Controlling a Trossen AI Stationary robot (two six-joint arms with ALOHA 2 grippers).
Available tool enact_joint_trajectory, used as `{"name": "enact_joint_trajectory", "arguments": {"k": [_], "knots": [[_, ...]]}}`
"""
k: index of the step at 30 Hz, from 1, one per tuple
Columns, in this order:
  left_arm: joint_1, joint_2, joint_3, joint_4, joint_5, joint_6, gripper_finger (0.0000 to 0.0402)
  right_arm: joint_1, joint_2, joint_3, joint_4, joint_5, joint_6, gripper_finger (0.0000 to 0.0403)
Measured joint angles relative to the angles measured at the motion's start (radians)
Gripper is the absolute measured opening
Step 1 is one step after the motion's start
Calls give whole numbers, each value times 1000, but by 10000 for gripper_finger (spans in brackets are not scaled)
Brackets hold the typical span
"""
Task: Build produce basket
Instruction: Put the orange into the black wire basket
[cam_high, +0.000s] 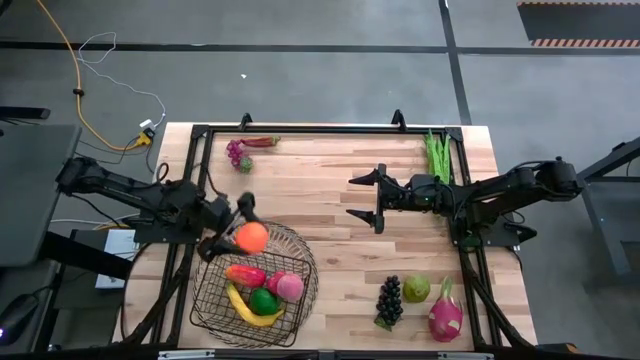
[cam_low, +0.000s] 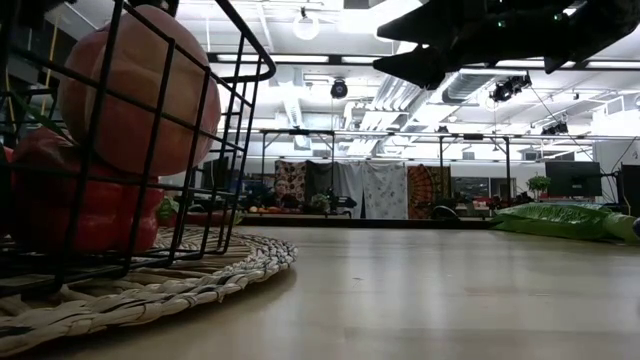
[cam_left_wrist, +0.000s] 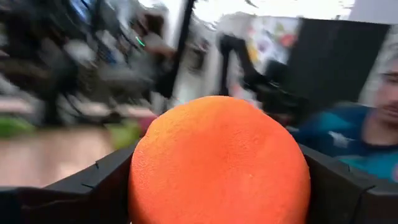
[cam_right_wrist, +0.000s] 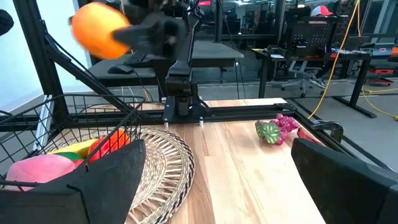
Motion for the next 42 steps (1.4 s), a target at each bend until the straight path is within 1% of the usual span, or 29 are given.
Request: {"name": "enact_joint_trajectory", "arguments": {"k": [3,6,8,10,14,16,18,24,27,34,38,42], "knots": [[-61,41,0,-13,41,-78,330,0,0,0,0,0,-3,394],[-157,99,0,-12,31,-104,330,0,0,0,0,0,-3,394],[-222,144,0,-12,-29,-103,330,0,0,0,0,0,-3,394],[-281,189,0,-12,-117,-103,330,0,0,0,0,0,1,394],[-364,268,0,-12,-265,-99,330,0,0,0,0,0,4,394],[-392,303,0,-12,-311,-82,331,0,0,0,0,0,4,394],[-413,334,0,-12,-329,-55,331,0,0,0,0,0,4,394],[-438,394,0,-7,-364,-43,331,0,0,0,0,0,4,394],[-437,398,1,-5,-369,-60,331,0,0,0,0,0,4,394],[-438,399,1,-8,-364,-10,331,0,0,0,-1,0,0,394],[-437,399,1,-1,-367,-58,331,0,0,0,-2,0,0,394],[-437,398,1,3,-362,-76,331,0,0,0,-2,0,0,394]]}}
